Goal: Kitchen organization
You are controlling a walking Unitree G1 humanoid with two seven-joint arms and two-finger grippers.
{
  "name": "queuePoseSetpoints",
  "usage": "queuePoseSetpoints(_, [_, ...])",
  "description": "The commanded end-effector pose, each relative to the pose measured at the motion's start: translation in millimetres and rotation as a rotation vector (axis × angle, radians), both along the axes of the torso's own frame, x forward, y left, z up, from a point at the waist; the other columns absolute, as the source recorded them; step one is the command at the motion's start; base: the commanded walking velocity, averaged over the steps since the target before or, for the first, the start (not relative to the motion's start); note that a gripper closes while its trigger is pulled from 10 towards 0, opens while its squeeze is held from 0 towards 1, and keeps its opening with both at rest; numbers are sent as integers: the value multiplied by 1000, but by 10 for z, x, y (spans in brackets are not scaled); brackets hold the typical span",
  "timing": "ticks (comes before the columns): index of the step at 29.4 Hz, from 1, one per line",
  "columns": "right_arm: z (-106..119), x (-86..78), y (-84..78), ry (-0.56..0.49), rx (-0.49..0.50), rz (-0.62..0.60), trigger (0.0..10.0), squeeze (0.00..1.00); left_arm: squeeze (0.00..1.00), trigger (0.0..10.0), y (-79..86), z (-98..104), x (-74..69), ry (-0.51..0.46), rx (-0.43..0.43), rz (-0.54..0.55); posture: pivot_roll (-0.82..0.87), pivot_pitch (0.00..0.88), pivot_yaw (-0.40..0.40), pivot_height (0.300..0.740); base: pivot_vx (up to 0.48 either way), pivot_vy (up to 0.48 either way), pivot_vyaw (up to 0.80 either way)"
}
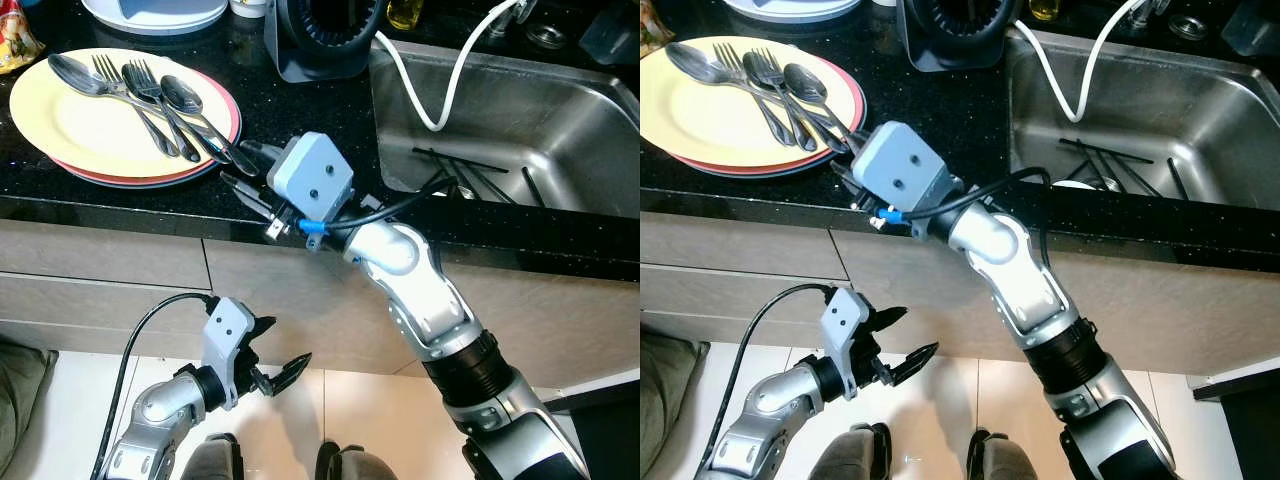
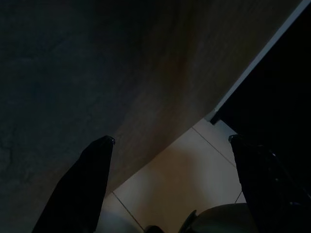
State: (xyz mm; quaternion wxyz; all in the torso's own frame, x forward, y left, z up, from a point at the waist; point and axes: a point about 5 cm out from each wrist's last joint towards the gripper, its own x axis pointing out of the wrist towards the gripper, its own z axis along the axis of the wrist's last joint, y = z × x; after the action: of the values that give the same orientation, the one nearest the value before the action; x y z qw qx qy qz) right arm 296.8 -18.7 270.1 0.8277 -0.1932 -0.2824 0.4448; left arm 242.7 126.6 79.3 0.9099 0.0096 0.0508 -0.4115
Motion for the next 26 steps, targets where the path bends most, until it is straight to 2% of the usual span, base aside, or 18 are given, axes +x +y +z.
queuePoseSetpoints(1, [-35, -57, 31, 7, -11, 43, 10000, 0, 0, 10000, -5, -98, -59, 34, 16, -13, 152, 187, -72, 740, 0, 0, 0])
queuePoseSetpoints(8, [-106, -26, 69, -39, -83, -7, 10000, 0, 0, 10000, -19, -97, -65, 33, 16, -15, 152, 190, -72, 740, 0, 0, 0])
queuePoseSetpoints(12, [-147, 54, 67, -95, -147, -93, 10000, 0, 0, 10000, -30, -102, -65, 33, 19, -18, 151, 192, -73, 740, 0, 0, 0])
queuePoseSetpoints(16, [-145, 69, 61, -103, -151, -112, 10000, 0, 0, 10000, -32, -104, -69, 33, 20, -19, 151, 194, -72, 740, 0, 0, 0])
queuePoseSetpoints(17, [-116, 113, 34, -138, -156, -168, 10000, 0, 0, 10000, -37, -103, -74, 33, 19, -21, 151, 197, -72, 740, 0, 0, 0])
queuePoseSetpoints(26, [-107, 175, 18, -217, -213, -246, 10000, 0, 0, 10000, -39, -84, -79, 27, 18, -24, 148, 201, -72, 740, 0, 0, 0])
